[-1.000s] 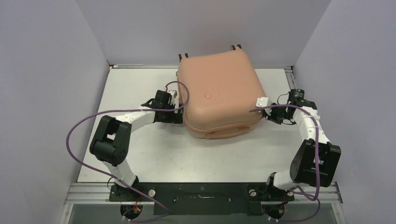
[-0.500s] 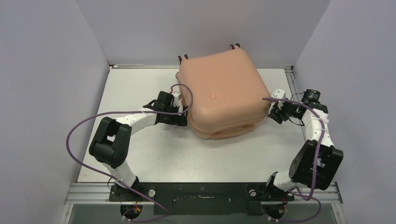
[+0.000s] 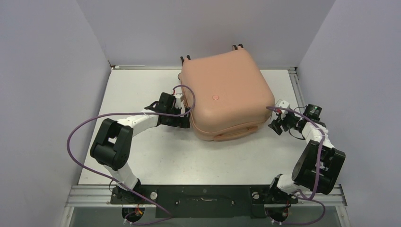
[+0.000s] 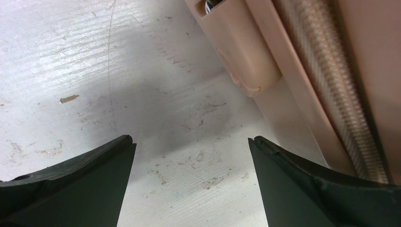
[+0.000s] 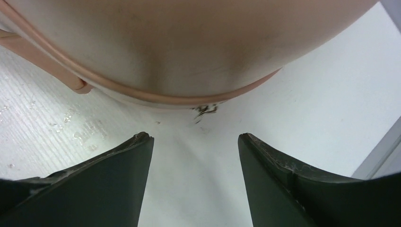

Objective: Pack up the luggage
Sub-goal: Zip the luggage at the center of the board.

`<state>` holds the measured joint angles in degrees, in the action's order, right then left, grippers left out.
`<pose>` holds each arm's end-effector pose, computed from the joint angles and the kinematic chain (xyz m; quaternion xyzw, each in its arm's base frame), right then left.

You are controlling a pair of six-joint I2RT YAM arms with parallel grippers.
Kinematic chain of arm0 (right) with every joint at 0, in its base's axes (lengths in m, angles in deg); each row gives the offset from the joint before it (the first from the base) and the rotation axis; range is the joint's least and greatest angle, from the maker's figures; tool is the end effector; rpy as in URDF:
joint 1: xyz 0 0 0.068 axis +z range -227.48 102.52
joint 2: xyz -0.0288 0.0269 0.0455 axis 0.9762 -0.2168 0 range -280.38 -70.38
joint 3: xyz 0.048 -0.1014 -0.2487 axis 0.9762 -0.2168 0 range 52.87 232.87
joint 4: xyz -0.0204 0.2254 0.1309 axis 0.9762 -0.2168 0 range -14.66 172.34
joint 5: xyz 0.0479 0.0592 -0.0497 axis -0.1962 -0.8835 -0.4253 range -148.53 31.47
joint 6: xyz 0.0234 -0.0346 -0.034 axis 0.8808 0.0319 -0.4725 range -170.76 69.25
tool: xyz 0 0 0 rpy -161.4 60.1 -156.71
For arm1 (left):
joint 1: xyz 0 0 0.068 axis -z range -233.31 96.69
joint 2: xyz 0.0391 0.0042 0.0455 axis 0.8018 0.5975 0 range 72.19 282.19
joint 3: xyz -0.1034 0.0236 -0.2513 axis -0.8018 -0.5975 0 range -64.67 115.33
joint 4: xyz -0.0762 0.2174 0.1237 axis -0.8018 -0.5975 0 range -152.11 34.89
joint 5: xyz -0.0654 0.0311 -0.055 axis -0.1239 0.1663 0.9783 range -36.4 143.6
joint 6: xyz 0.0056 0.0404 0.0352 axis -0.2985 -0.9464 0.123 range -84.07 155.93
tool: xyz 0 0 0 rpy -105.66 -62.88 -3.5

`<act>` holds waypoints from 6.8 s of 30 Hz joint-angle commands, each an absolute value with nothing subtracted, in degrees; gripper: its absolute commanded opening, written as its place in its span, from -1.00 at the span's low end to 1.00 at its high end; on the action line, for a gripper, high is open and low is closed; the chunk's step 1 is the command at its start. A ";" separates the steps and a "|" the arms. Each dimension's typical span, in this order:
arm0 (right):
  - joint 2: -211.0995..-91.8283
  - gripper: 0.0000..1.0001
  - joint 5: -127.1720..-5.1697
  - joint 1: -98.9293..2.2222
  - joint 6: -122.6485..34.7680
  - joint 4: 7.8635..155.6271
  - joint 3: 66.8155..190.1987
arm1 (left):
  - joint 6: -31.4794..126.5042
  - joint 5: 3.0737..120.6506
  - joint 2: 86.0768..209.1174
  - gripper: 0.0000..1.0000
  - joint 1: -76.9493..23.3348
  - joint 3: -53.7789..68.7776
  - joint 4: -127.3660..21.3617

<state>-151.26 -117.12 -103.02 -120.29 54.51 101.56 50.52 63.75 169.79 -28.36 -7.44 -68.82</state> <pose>0.2510 -0.0864 0.2143 -0.4329 0.7337 0.1527 0.5010 0.3097 -0.1510 0.1739 0.1127 0.9412 -0.1830 0.2606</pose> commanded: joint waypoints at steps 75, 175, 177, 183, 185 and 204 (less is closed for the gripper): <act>-188.64 -0.37 -132.91 -101.34 -154.58 1.92 139.64 | 49.25 70.33 168.26 0.92 -29.39 -7.25 -65.67; -143.46 0.52 -81.48 -87.04 -83.23 137.56 65.68 | 49.64 70.63 162.35 0.92 -38.30 -8.71 -64.07; -145.42 0.48 -79.86 -86.36 -83.24 140.08 65.77 | 49.64 70.57 162.43 0.92 -38.44 -8.78 -64.02; -147.56 -0.16 -80.83 -86.12 -82.79 143.17 65.83 | 49.62 70.65 162.75 0.92 -38.71 -8.86 -64.07; -147.40 -0.43 -81.95 -86.09 -83.11 143.59 65.54 | 49.56 70.70 162.95 0.92 -38.72 -8.74 -64.03; -130.88 -0.89 -106.13 -97.25 -102.85 99.21 72.15 | 51.28 71.63 160.34 0.92 -38.26 -9.39 -63.41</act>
